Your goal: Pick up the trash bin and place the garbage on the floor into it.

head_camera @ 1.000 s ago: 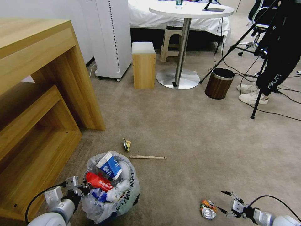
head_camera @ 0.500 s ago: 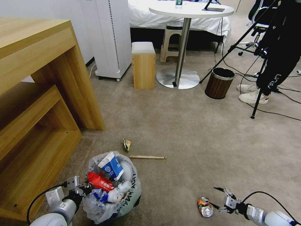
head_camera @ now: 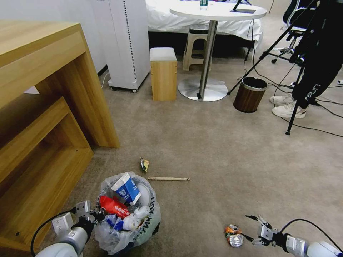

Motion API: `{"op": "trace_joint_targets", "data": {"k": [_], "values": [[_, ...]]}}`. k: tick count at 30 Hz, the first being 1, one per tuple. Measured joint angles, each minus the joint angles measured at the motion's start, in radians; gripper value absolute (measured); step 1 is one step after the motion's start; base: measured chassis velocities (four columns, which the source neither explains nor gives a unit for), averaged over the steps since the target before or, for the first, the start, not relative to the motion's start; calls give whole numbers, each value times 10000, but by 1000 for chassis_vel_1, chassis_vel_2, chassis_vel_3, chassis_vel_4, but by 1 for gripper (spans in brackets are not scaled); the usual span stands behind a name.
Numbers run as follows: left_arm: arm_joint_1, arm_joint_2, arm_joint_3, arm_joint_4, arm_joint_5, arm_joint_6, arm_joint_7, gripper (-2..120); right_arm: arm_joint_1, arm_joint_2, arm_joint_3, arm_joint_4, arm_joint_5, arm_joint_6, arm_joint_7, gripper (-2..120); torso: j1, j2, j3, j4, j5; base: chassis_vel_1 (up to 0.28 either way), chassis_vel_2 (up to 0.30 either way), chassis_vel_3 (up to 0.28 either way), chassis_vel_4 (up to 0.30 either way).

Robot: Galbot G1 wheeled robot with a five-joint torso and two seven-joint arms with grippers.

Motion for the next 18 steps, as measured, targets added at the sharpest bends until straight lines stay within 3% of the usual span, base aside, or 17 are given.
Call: {"op": "trace_joint_targets", "data": {"k": [18], "values": [[6, 44, 22, 63, 22, -65, 23, 0, 378, 374, 7, -617, -90, 83, -32, 81, 0, 2, 0, 1, 0, 0, 0, 0, 0]]}}
